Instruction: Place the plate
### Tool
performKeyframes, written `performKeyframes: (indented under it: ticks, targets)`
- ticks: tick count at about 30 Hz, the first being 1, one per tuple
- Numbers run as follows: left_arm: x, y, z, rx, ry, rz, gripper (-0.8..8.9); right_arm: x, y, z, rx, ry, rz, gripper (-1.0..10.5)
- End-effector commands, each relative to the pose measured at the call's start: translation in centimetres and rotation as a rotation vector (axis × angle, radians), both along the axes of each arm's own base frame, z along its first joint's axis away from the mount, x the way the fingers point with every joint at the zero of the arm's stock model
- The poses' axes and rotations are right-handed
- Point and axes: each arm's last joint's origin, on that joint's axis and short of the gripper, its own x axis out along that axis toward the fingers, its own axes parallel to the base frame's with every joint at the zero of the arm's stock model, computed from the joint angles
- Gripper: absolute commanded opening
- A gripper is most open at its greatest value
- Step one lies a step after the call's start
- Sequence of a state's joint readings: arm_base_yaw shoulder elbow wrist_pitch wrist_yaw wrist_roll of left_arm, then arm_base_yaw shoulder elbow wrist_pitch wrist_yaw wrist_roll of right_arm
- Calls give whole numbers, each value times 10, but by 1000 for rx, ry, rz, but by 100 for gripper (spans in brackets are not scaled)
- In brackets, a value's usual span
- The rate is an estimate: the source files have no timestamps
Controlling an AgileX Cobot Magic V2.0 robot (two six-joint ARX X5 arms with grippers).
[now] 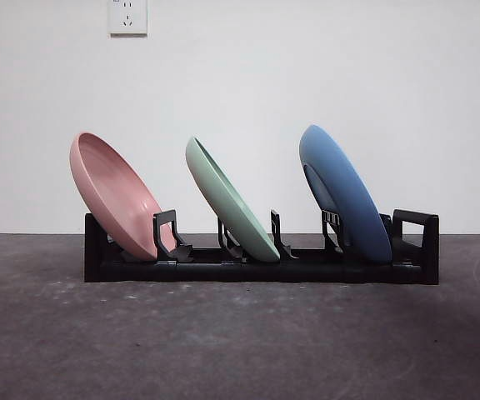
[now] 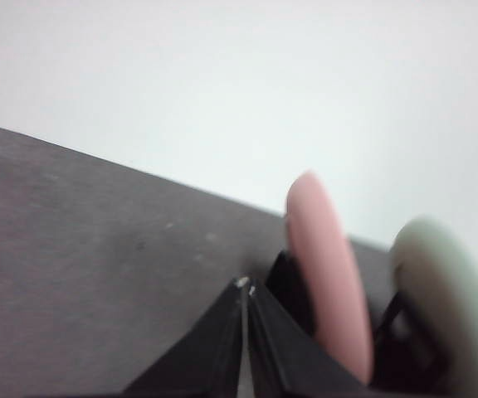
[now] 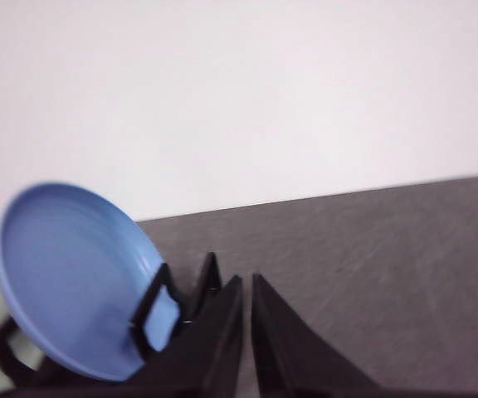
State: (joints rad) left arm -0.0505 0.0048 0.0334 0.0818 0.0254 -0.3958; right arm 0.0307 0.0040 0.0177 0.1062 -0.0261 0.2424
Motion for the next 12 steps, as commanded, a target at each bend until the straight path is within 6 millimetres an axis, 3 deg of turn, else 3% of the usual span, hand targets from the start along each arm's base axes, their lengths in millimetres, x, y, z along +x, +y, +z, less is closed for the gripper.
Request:
performKeyframes:
  ticks: [1,7,12]
  targets:
    - [-3,0,11,-156,-20,-27,10,-3,0,15,124,-21,16,16]
    - [-8,-1,47,-106,124,-39,11,2,1,56,82,123,35,16]
    - [0,-3,81,65,298,-106,11,24,5,91,23,310,164,16]
